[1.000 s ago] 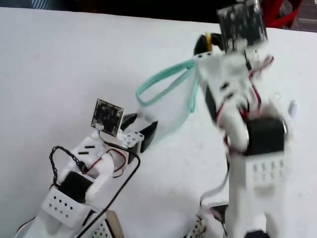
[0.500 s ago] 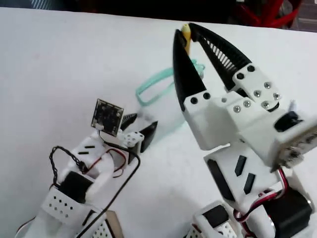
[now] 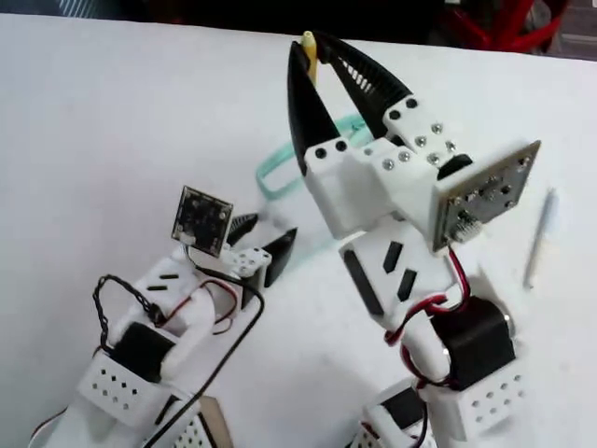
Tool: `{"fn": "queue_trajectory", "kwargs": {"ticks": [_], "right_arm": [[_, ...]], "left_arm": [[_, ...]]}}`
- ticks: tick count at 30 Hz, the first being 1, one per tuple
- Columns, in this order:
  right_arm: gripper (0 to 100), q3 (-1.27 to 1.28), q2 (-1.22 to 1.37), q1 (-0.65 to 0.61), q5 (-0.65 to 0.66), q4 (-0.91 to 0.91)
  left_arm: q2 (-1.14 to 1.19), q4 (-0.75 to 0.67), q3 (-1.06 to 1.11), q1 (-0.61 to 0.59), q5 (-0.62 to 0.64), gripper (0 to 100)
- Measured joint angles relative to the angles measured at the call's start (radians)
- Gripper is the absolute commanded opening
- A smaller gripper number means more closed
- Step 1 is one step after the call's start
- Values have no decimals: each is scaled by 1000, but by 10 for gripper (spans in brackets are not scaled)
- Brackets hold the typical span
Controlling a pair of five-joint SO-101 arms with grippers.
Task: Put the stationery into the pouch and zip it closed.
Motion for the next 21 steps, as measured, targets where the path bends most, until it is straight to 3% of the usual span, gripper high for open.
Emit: {"fn": "queue_trajectory", "kwargs": {"ticks": [21], "right_arm": [[18, 38, 110, 0, 0, -83]], "left_arm": [[0, 0, 0, 0, 0, 212]]}}
